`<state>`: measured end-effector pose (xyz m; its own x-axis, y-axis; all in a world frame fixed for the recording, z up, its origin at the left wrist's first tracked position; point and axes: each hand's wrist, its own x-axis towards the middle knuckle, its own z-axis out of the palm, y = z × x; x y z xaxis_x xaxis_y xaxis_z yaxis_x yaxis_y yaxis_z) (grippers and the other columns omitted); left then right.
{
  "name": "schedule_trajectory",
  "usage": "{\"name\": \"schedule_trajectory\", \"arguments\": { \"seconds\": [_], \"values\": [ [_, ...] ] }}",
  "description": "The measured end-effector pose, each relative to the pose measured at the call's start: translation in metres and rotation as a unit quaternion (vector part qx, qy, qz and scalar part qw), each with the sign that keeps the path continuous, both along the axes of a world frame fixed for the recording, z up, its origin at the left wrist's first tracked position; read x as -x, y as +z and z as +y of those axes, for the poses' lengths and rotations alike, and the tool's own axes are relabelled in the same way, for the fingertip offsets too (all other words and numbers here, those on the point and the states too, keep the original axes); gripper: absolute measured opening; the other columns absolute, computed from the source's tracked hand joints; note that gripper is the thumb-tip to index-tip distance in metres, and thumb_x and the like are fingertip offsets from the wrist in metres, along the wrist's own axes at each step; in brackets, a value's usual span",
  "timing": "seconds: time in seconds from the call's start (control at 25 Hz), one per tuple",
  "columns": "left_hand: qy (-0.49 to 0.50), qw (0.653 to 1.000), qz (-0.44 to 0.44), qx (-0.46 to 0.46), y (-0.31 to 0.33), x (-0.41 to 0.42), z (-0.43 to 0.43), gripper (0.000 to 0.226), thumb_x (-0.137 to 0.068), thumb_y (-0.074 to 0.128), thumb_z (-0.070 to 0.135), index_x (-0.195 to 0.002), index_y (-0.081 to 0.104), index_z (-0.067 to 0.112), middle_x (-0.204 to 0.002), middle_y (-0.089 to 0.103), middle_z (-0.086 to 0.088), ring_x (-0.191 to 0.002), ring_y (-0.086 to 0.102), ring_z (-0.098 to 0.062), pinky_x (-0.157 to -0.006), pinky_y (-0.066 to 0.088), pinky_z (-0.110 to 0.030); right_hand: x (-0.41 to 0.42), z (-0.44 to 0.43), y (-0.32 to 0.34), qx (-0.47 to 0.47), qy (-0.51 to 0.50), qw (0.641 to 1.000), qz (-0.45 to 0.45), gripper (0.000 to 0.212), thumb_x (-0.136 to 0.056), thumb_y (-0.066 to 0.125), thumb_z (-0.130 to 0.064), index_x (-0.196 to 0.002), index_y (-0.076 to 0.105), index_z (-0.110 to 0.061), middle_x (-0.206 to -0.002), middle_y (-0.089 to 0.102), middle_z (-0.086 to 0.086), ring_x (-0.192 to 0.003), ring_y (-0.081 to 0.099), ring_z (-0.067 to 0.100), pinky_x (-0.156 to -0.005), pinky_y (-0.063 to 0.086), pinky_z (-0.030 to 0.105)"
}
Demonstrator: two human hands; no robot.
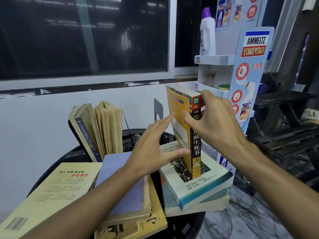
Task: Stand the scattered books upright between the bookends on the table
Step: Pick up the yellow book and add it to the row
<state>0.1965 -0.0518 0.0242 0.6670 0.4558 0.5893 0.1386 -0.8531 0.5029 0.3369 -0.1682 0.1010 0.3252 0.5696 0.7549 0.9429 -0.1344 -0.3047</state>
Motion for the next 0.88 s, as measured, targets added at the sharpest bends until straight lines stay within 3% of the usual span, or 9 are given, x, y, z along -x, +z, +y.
{"name": "schedule_trajectory", "arguments": {
  "seconds": [0.2, 0.28, 0.44, 0.68, 0.8, 0.88],
  "values": [
    [0.108, 0.989, 0.029, -0.100, 0.024, 0.041, 0.058, 0.082, -0.084, 0.070, 0.060, -0.154, 0.034, 0.035, -0.152, 0.044, 0.013, -0.137, 0.038, -0.008, -0.115, 0.033, -0.033, 0.005, 0.001, -0.001, -0.016, 0.001, 1.000, -0.005, 0.029, -0.091, 0.069, -0.036, -0.099, 0.058, -0.010, -0.089, 0.070, 0.005, -0.073, 0.062, 0.020, -0.067, 0.056, 0.042],
    [0.146, 0.978, 0.045, -0.140, 0.032, 0.055, 0.084, 0.077, -0.086, 0.071, 0.052, -0.153, 0.039, 0.030, -0.153, 0.045, 0.010, -0.139, 0.038, -0.012, -0.116, 0.031, -0.036, 0.006, 0.002, 0.001, -0.027, 0.006, 1.000, 0.007, 0.028, -0.091, 0.070, -0.035, -0.100, 0.060, -0.010, -0.087, 0.070, 0.004, -0.070, 0.062, 0.018, -0.066, 0.057, 0.043],
    [0.199, 0.956, 0.120, -0.179, 0.044, 0.071, 0.128, 0.078, -0.087, 0.071, 0.050, -0.154, 0.038, 0.028, -0.158, 0.041, 0.005, -0.145, 0.034, -0.018, -0.118, 0.031, -0.044, 0.015, 0.007, 0.005, -0.041, 0.021, 0.999, 0.008, 0.026, -0.091, 0.071, -0.034, -0.100, 0.062, -0.011, -0.086, 0.070, 0.000, -0.068, 0.060, 0.013, -0.063, 0.052, 0.031],
    [0.196, 0.930, 0.249, -0.186, 0.056, 0.072, 0.164, 0.083, -0.087, 0.068, 0.055, -0.156, 0.030, 0.031, -0.163, 0.032, 0.002, -0.153, 0.023, -0.018, -0.122, 0.023, -0.045, 0.028, 0.025, 0.012, -0.046, 0.044, 0.998, 0.011, 0.026, -0.091, 0.073, -0.033, -0.100, 0.061, -0.013, -0.086, 0.062, -0.008, -0.066, 0.054, 0.006, -0.057, 0.039, 0.009],
    [0.190, 0.923, 0.281, -0.183, 0.057, 0.069, 0.172, 0.082, -0.086, 0.067, 0.057, -0.155, 0.031, 0.032, -0.162, 0.035, 0.000, -0.154, 0.021, -0.017, -0.124, 0.014, -0.046, 0.032, 0.033, 0.010, -0.045, 0.057, 0.997, 0.010, 0.028, -0.090, 0.073, -0.035, -0.101, 0.062, -0.011, -0.087, 0.064, -0.008, -0.069, 0.058, 0.010, -0.062, 0.052, 0.025],
    [0.191, 0.917, 0.295, -0.188, 0.053, 0.070, 0.180, 0.081, -0.085, 0.065, 0.061, -0.154, 0.032, 0.034, -0.161, 0.037, 0.001, -0.154, 0.020, -0.016, -0.125, 0.004, -0.052, 0.034, 0.037, 0.010, -0.043, 0.060, 0.997, 0.010, 0.029, -0.090, 0.073, -0.035, -0.101, 0.062, -0.012, -0.086, 0.061, -0.010, -0.070, 0.058, 0.009, -0.062, 0.051, 0.025]
  ]
}}
